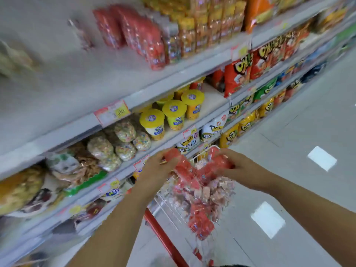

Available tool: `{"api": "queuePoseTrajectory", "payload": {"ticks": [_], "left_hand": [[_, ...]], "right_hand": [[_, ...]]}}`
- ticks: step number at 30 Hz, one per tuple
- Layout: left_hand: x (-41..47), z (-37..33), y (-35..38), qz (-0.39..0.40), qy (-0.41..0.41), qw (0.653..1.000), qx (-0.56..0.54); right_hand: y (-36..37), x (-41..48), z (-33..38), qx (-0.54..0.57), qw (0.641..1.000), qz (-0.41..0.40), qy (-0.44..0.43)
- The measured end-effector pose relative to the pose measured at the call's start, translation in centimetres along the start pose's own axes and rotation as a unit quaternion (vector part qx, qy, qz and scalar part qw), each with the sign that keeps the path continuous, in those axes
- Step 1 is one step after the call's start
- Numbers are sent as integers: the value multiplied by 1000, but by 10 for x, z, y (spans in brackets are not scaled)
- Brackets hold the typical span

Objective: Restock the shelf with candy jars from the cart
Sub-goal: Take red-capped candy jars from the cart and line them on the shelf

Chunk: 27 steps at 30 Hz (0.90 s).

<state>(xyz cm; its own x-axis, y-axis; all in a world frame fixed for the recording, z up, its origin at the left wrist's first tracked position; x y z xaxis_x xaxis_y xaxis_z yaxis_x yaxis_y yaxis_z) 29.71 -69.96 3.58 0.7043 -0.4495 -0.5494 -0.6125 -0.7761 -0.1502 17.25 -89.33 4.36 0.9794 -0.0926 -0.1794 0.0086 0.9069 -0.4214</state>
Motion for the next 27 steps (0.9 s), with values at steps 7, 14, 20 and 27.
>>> {"api": "queuePoseTrajectory", "payload": {"ticks": [7, 14, 20, 27], "left_hand": [[-75, -114, -80, -6, 124, 991, -39], [-102, -181, -187, -82, 240, 967, 20], [-90, -196, -261, -183, 269, 941, 98], [-47, -167, -300, -216, 236, 940, 118]], "right_hand": [[-23, 11, 161, -34, 993, -71, -86], [6, 80, 277, -98, 966, -167, -169], [23, 164, 304, -169, 936, -243, -192], [27, 233, 293, -239, 937, -223, -120]]}}
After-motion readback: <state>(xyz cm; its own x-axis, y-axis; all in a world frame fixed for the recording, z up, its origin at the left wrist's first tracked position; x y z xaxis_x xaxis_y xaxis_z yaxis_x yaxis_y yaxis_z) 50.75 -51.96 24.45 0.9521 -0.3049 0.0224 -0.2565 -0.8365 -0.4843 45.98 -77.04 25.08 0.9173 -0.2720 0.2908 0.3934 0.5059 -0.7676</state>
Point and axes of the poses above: each hand's wrist, its own x-axis towards the middle knuckle, its own y-axis out of the palm, z = x × y, the point moved 8 cm from there along x, towards the middle knuckle, and after that the axes turned 11 degrees about -y, right-handed, at the moved point
